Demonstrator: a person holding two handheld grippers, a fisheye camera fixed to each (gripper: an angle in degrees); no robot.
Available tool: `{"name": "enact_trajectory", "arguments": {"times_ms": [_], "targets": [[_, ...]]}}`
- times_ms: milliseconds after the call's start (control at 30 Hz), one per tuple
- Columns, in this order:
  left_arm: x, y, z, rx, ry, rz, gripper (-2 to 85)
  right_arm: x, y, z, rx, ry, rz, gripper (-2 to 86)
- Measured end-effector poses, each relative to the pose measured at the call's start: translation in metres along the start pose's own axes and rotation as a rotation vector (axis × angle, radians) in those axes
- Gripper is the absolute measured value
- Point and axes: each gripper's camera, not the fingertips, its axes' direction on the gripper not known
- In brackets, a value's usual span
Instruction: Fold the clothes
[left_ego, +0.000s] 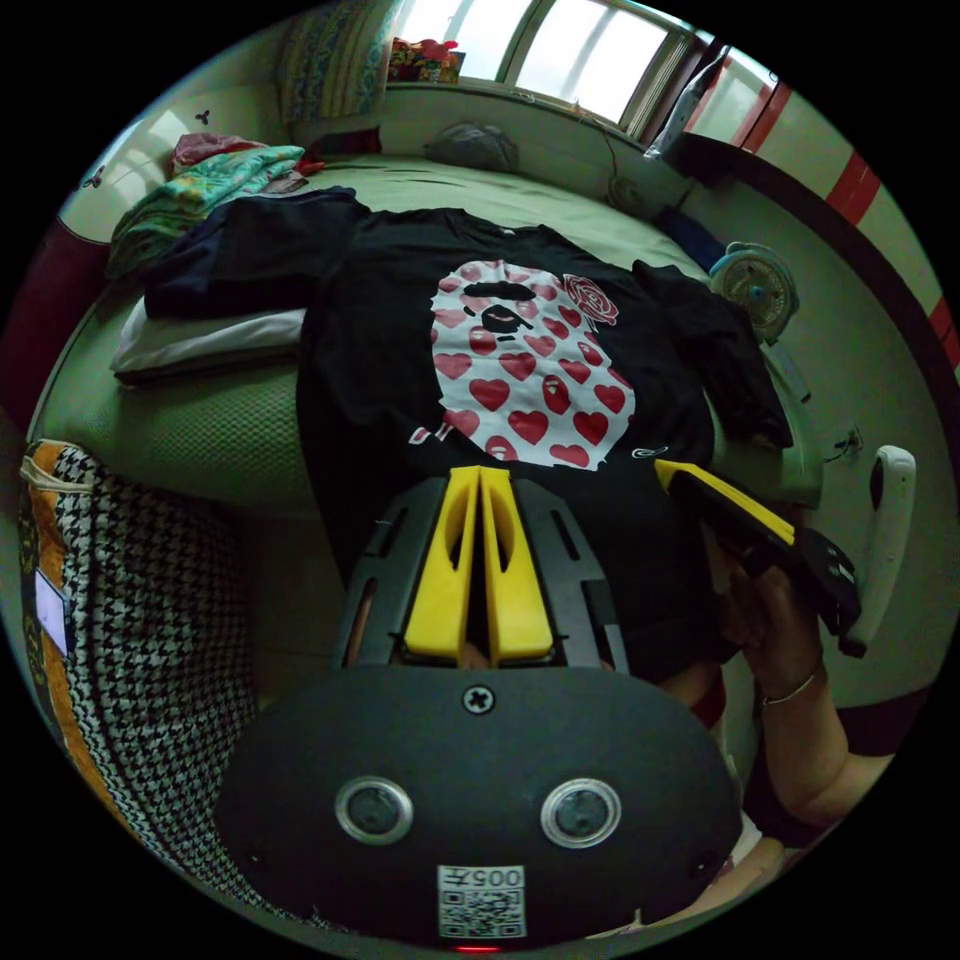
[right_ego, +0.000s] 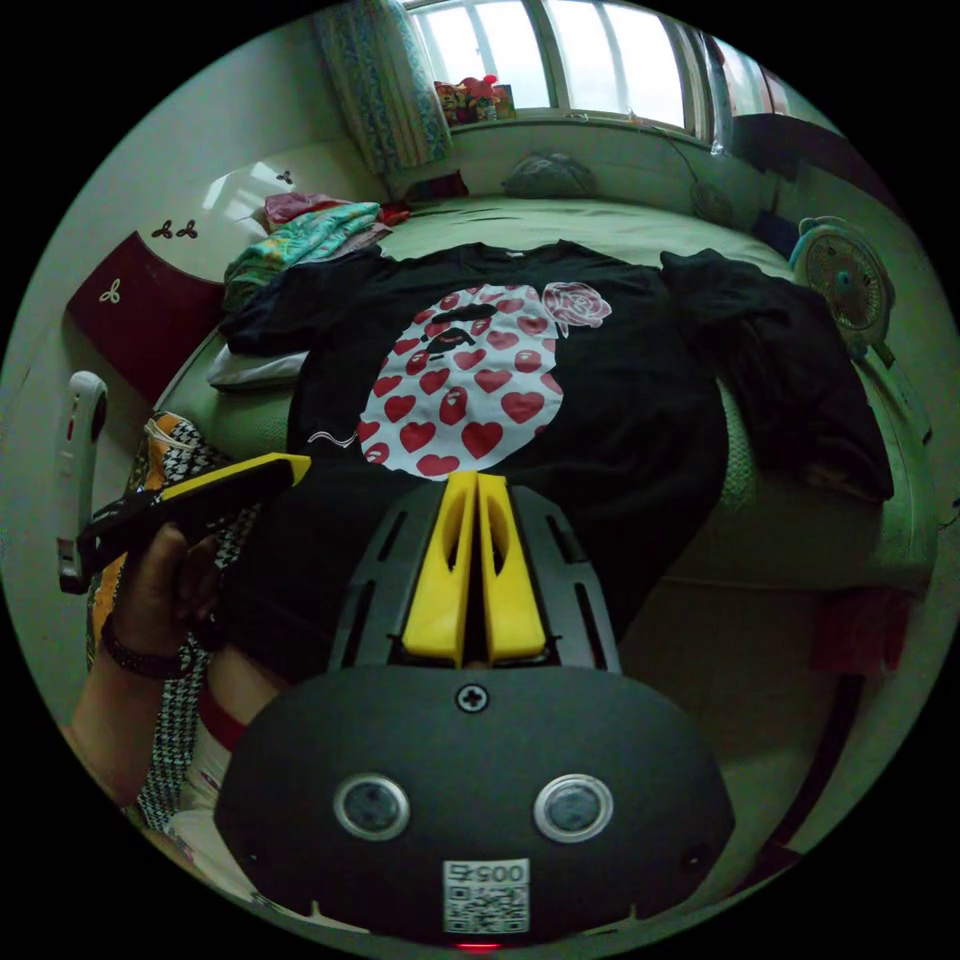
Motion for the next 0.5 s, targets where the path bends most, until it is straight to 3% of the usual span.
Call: {"name": "enact_trajectory", "arguments": {"times_ms": [500], "targets": [[0.033, -0.045, 0.032, 0.000, -0.019, 0.005, -0.7, 0.018, -0.017, -0.016, 0.000, 0.011, -0.007, -0.9]]}}
